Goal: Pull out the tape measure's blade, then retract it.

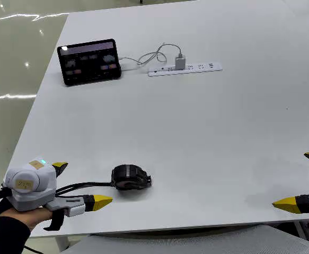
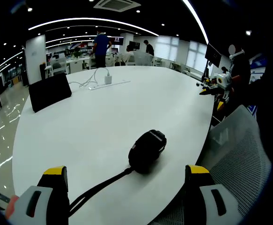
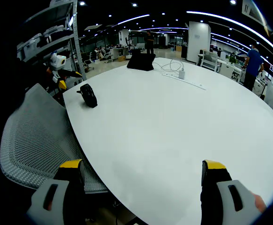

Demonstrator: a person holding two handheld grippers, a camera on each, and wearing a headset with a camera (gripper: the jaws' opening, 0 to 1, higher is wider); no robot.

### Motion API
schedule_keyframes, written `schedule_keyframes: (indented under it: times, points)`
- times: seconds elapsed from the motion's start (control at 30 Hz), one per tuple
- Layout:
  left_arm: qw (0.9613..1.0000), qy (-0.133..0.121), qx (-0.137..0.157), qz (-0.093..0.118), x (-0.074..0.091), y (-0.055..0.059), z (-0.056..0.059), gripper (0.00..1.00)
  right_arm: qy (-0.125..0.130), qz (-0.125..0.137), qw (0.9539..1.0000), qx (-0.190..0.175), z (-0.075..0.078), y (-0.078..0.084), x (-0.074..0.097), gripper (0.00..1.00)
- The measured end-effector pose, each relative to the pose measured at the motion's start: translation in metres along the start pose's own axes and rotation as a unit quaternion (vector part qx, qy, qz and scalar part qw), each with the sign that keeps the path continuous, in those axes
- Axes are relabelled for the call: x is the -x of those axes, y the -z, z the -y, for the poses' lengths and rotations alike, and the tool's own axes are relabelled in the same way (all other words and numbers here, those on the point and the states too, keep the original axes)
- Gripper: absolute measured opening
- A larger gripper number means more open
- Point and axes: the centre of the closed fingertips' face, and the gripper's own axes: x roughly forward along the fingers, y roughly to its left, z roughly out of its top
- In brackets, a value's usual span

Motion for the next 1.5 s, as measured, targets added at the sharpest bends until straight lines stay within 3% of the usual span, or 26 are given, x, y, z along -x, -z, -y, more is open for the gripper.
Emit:
schedule_keyframes:
  times: [0.43, 0.6, 1.1, 1.3, 1.5]
  points:
    - [1.0, 0.005, -0.003, 0.003, -0.002, -0.003, -0.002, 1.0, -0.002, -0.004, 1.0, -0.002, 0.0, 0.002, 0.0, 1.0]
    - [0.9998, 0.004, -0.017, 0.009, -0.002, -0.006, -0.004, 1.0, 0.0, 0.0, 1.0, 0.003, 0.001, -0.001, -0.001, 1.0]
    - [0.9993, 0.008, -0.037, -0.003, -0.004, -0.007, -0.007, 1.0, -0.008, 0.006, 0.9999, 0.009, 0.002, -0.01, -0.008, 1.0]
    - [0.9971, 0.031, -0.068, -0.011, -0.014, -0.012, -0.001, 1.0, -0.019, 0.003, 0.9996, 0.018, -0.002, -0.014, -0.016, 1.0]
    - [0.9909, 0.066, -0.111, -0.039, -0.027, -0.014, 0.006, 1.0, -0.031, 0.01, 0.9992, 0.023, -0.008, -0.024, -0.027, 1.0]
